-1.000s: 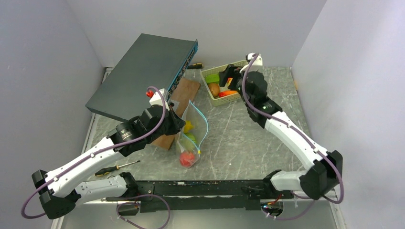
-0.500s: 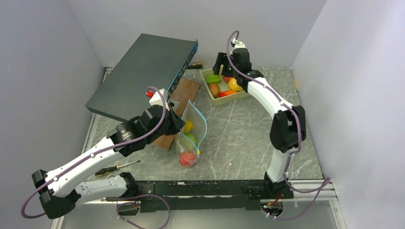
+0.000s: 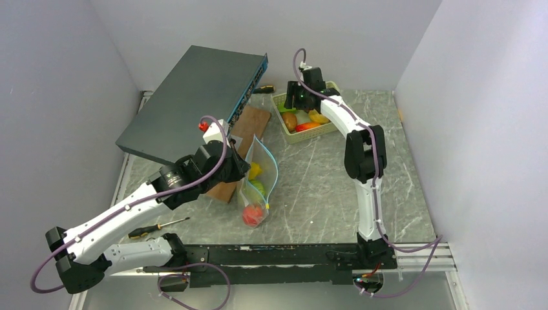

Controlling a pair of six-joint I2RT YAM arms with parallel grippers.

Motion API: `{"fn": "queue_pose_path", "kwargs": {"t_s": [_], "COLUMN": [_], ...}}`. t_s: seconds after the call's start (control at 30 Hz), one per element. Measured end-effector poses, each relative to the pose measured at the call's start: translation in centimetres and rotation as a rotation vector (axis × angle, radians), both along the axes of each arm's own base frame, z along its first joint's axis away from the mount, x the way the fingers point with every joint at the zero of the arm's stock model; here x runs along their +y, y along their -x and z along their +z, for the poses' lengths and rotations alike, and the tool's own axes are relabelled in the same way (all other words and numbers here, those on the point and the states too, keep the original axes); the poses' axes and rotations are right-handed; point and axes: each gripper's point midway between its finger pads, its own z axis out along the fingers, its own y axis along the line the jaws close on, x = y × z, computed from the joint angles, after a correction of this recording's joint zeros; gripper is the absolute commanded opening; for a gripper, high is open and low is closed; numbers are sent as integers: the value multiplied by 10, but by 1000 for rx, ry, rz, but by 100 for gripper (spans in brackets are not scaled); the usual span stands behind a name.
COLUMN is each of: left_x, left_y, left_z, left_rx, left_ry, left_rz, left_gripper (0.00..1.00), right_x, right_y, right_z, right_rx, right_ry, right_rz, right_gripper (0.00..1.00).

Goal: Place the food in the zip-top bag and seal the zipper
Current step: Pick up the fake vegetable from the bin.

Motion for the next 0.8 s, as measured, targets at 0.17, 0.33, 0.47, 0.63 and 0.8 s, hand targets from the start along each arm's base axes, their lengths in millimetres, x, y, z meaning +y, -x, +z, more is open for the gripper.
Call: {"fn": "queue_pose_path", "kwargs": {"t_s": [0.17, 0.33, 0.47, 0.63, 0.8], "left_x": [0, -1, -1, -1, -1], "left_y": [0, -2, -2, -2, -2], "left_z": [-1, -2, -2, -2, -2], "left_rx": [2, 7, 7, 7, 6], "left_ry": [-3, -16, -15, -15, -14], "left_rz": [0, 3, 4, 4, 4], "left_gripper": [0, 0, 0, 0, 0], "right_x": [5, 9, 10, 11, 11], "right_y": [3, 6, 13, 17, 18], "right_z": [-23, -43, -61, -69, -72], "right_rx": [48, 94, 117, 139, 143], "right_ry": [-5, -26, -41, -57, -56], "right_rz": [20, 27, 29, 29, 30], "right_gripper": [62, 62, 62, 65, 55]}}
